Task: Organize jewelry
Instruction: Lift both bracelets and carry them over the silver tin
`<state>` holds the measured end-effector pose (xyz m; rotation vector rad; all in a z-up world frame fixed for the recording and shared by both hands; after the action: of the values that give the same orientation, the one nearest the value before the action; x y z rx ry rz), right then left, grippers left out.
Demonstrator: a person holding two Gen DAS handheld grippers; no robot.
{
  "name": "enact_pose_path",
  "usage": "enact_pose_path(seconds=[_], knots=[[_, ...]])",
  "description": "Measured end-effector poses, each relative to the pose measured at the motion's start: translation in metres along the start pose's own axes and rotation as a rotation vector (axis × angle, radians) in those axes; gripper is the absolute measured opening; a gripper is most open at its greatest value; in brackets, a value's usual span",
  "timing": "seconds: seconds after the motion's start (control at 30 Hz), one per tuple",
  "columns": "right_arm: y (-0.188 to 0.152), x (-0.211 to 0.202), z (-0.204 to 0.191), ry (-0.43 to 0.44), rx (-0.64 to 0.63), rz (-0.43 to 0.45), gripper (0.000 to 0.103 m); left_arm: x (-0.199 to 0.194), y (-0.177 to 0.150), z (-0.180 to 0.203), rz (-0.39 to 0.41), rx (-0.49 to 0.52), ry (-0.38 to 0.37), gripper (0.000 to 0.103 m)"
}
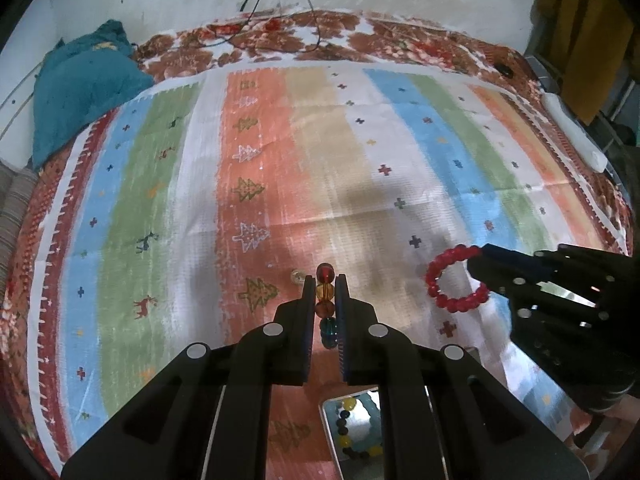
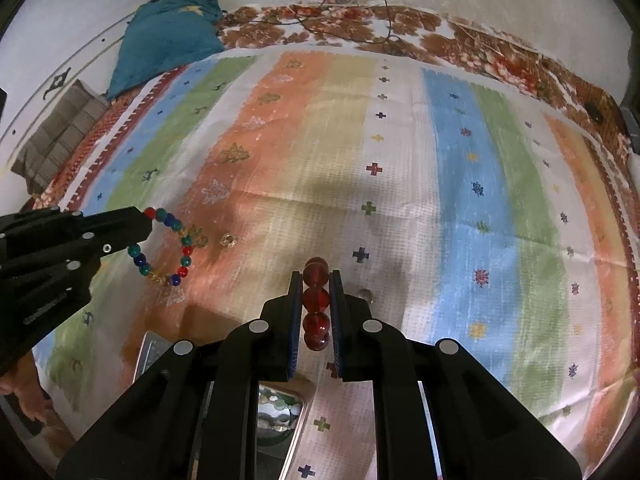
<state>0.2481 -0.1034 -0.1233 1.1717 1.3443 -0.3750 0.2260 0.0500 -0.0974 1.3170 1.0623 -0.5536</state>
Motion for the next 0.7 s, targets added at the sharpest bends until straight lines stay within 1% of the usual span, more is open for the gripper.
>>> enact_pose_path(seconds=[0.1, 0.2, 0.27, 0.7], knots=[[-0.004, -0.005, -0.003, 0.0, -0.003, 0.005, 0.014, -0.009, -0.003, 0.006, 0.012, 0.011, -0.014, 0.009], [-0.006, -0.01, -0.006, -0.015, -0.02, 0.011, 0.014, -0.014, -0.006, 0.01, 0.022, 0.029, -0.005, 0.009], [-0.008, -0.014, -0.009, -0.009, -0.023, 0.016, 0.014, -0.016, -0.008, 0.012, 0.02, 0.03, -0.019, 0.009], [-0.021, -0.038, -0.029, 0.023, -0.046, 0.052, 0.014, -0.042, -0.025, 0.014, 0.056, 0.036, -0.041, 0.009]])
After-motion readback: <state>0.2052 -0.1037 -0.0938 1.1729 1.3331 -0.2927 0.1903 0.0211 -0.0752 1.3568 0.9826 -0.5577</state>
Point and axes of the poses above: each gripper's, at about its wrist camera, not at the fingertips, and x roughly the way its jaws point, z to its right, y to its top, the point moved 6 cm from there along x, roughly the way its jaws point, and after that the axes turned 12 degrees about y, right-handed, at the moved point
